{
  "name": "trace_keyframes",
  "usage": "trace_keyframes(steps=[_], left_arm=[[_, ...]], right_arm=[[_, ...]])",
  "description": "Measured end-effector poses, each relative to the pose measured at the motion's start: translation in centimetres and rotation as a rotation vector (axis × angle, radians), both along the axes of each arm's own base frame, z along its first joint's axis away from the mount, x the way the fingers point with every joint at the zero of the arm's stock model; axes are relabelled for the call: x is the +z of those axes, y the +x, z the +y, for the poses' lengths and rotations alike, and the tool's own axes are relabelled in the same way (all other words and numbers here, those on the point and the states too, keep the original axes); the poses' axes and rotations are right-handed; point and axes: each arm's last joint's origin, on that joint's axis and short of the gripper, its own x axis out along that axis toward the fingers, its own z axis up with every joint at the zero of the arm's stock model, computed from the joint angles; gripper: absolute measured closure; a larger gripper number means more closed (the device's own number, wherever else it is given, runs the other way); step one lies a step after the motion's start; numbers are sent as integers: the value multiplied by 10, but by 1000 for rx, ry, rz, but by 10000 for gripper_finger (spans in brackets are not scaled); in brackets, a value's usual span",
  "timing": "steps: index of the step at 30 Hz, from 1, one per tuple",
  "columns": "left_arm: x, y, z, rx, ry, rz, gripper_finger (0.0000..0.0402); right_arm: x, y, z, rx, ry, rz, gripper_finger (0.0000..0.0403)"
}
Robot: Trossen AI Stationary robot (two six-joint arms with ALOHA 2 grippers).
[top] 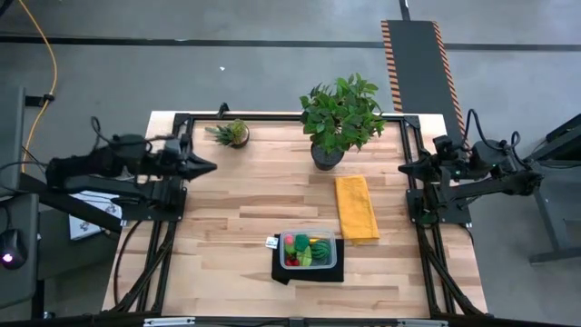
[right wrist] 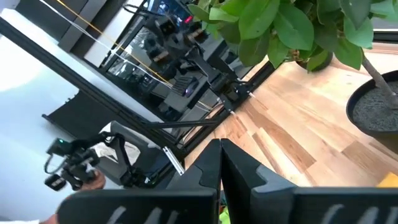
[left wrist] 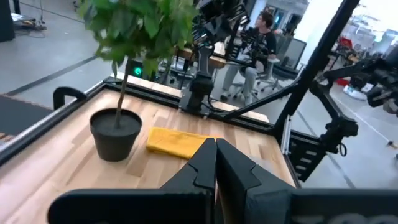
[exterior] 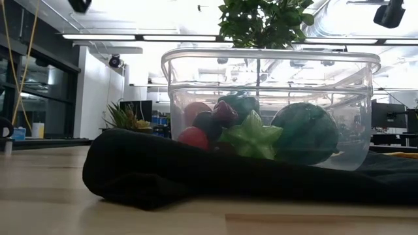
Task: Pick and placing Produce into tupperware
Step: Return to Home Position
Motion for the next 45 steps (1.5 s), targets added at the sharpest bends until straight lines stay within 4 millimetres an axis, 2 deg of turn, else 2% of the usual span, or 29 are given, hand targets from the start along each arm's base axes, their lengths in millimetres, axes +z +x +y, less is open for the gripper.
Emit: trace_keyframes(steps=[6,13,22,29,45], left_arm=[[-44,12,1,2,-17,-18,402],[-71,19,4,50,-13,25,401],[-110,21,4,57,-19,-56,402],[-133,18,4,57,-20,-131,401],[-171,17,3,55,-15,-215,401]], right_arm=[[0,0,0,-8,21,-1,403],[0,0,0,-9,26,-1,403],[-4,0,0,-12,47,40,403],[-5,-1,0,-14,55,53,403],[-8,-1,0,-16,59,82,403]])
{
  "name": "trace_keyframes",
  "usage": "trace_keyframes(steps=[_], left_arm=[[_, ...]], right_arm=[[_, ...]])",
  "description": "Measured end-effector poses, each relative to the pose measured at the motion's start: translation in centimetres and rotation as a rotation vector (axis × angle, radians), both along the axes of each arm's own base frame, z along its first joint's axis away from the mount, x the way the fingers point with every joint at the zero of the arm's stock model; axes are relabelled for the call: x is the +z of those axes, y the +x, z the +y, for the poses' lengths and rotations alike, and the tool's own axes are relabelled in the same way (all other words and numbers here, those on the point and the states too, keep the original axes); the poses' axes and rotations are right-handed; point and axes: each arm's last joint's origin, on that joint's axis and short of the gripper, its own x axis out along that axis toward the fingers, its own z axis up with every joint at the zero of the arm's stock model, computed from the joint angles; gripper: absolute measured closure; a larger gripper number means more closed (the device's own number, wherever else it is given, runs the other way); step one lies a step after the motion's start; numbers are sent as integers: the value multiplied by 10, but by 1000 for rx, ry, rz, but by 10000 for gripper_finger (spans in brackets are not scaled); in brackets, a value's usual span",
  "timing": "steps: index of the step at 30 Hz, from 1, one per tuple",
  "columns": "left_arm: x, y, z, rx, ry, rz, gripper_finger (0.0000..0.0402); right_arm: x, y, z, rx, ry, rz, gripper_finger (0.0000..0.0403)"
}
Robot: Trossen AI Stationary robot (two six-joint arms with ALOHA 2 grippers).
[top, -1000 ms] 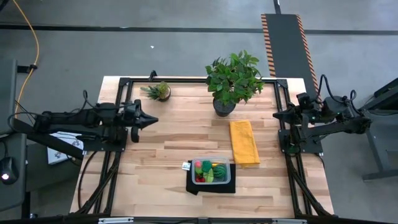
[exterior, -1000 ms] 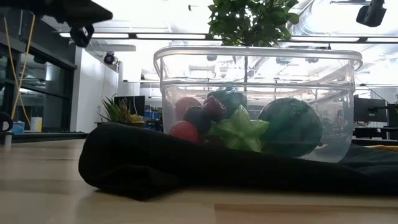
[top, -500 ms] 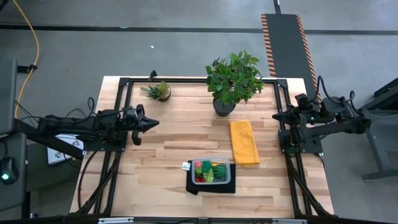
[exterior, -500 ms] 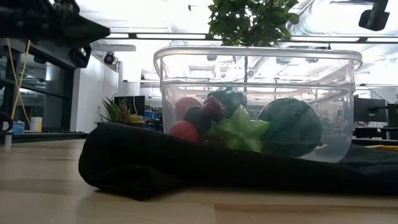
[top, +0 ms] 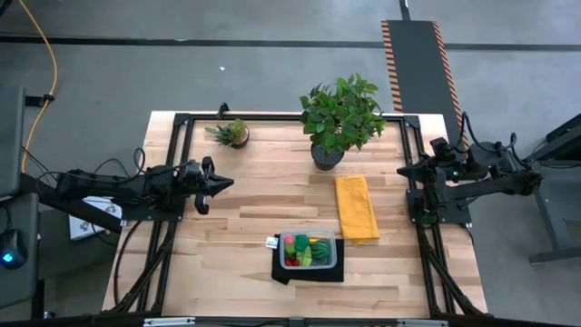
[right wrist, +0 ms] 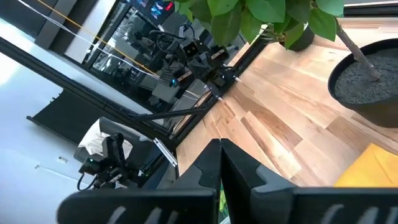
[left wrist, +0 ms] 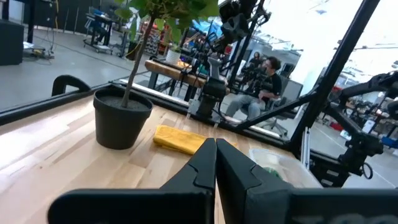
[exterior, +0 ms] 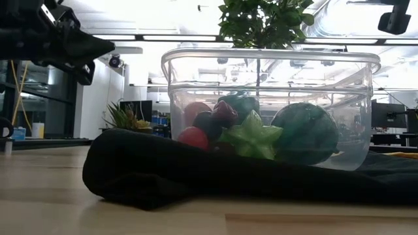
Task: Pick and placing Produce into tupperware
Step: Return to Home Position
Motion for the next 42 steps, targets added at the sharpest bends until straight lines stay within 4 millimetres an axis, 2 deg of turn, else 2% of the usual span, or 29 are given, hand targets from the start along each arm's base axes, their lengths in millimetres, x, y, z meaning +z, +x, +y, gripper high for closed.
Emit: trace_keyframes(steps=[5,12,26,31,35,42], left_arm=[[0,0,0,-7,17,5,401],[-1,1,-4,-152,32,20,401],[-22,-1,-5,-167,-7,229,401],[-25,-1,-6,-186,-19,269,401],[-25,-1,-6,-183,-56,262,402],[-25,-1,-5,-151,-64,266,399]], right_arm=[[0,0,0,-2,9,5,403],[0,0,0,-1,9,5,403],[-5,-1,0,-8,10,49,403],[-2,-2,0,9,-6,18,403],[4,-9,-1,23,-39,-81,403],[8,-38,-5,15,-139,-243,403]])
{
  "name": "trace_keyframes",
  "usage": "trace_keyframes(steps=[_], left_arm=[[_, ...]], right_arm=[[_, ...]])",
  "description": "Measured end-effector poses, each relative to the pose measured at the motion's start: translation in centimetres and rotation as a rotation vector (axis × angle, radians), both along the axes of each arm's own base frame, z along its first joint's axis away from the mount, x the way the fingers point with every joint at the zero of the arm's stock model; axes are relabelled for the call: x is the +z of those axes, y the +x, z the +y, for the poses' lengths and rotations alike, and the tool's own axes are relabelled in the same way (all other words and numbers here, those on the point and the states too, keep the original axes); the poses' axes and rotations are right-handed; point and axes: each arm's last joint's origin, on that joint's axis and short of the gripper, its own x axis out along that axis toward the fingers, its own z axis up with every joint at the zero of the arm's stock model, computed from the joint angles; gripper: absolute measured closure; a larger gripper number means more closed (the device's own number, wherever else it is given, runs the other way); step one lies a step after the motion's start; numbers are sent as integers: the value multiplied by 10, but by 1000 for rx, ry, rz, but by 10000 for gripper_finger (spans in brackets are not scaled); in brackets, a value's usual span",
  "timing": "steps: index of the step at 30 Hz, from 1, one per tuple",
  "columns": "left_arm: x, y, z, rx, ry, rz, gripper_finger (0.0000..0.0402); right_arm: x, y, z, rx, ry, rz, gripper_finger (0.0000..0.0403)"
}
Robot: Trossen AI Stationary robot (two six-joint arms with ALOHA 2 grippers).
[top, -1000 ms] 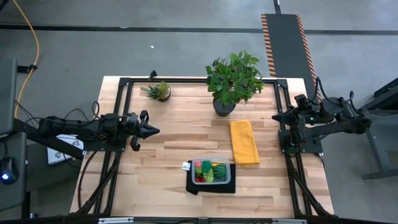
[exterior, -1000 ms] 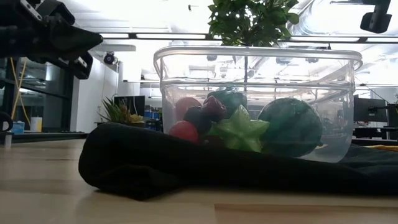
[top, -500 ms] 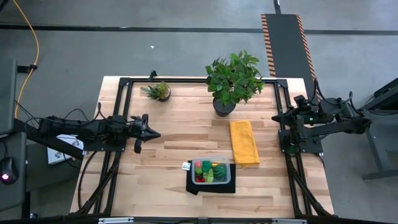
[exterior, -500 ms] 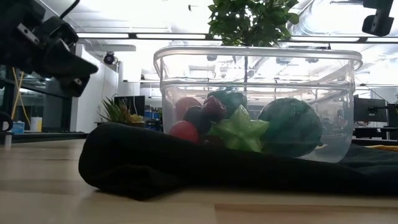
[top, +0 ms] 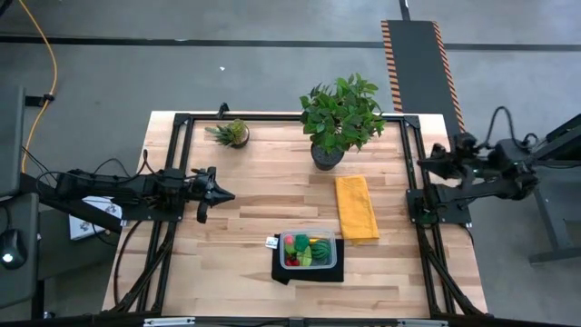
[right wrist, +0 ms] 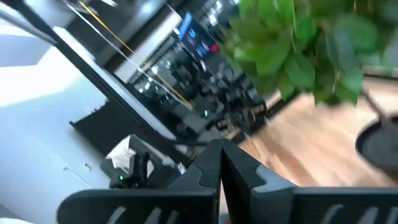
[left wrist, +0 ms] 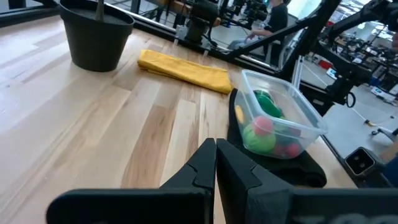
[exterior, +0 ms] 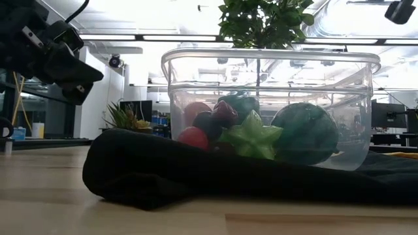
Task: Pick and placing Produce into tupperware
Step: Return to Home Position
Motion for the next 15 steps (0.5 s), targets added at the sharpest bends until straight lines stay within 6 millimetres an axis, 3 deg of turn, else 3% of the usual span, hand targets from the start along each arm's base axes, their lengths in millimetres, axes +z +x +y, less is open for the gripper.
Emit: trace_keyframes(steps=[7,9,15], left_arm=[[0,0,0,2,-2,2,400],[0,0,0,2,-1,2,401],[0,0,0,2,-2,1,401]], right_arm=[[11,-14,-2,-40,-218,-170,403],[15,-12,-1,-45,-286,-215,403],[-1,8,2,-35,-370,-251,403]])
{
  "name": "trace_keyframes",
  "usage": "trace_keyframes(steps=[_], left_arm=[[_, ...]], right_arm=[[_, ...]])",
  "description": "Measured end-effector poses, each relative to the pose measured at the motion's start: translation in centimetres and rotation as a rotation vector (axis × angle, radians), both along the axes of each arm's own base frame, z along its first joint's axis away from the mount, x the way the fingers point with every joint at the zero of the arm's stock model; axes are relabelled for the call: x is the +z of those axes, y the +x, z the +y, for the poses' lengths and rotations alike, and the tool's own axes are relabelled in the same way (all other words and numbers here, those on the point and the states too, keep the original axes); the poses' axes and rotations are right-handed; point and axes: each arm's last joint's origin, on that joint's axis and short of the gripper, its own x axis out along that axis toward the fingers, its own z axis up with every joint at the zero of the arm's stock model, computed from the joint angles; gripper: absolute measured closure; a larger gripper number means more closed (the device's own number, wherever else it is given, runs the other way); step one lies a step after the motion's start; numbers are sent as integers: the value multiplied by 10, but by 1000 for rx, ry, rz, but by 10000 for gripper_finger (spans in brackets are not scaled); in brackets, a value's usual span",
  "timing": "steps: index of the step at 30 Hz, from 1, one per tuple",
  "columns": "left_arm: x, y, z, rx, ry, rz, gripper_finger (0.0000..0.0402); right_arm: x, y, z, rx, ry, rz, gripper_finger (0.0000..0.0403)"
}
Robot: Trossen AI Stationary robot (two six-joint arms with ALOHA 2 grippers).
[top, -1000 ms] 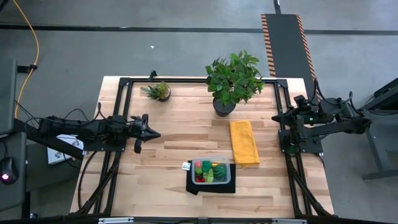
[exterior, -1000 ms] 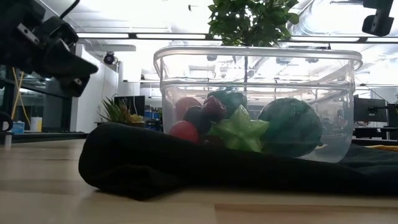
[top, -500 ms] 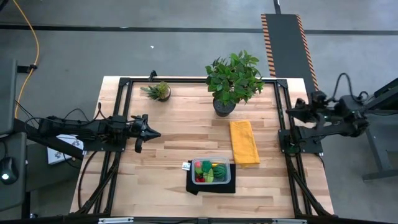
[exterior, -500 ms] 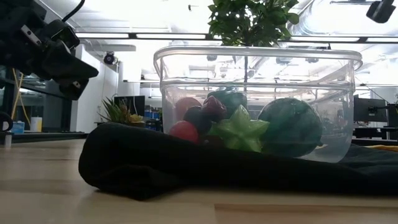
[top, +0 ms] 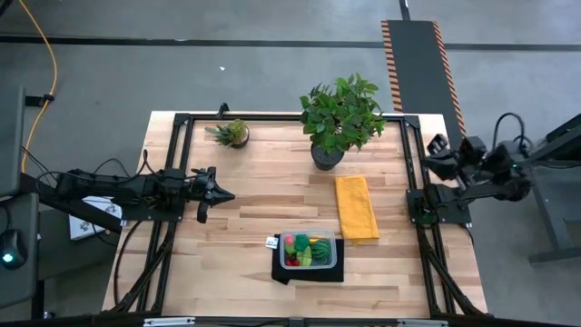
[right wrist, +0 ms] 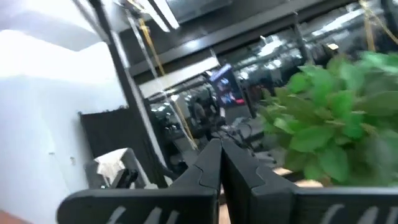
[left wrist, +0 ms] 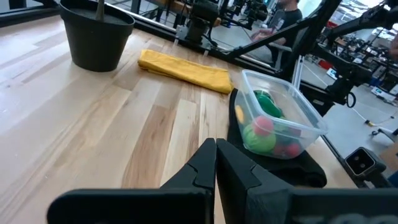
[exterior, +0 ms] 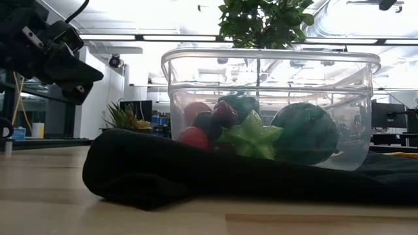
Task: Pick and placing Produce into tupperware
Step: Return to Home Position
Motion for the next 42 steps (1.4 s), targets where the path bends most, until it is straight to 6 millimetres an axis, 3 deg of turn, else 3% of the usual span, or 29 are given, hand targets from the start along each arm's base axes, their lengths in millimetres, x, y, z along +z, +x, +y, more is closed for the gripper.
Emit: trace_keyframes(steps=[9,26,42], left_arm=[[0,0,0,0,0,0,401],[0,0,0,0,0,0,401],[0,0,0,0,0,0,401]], right_arm=[[-29,33,6,1,-100,-161,403],[-92,63,12,78,-118,-320,403],[-117,74,14,70,-201,-181,403]])
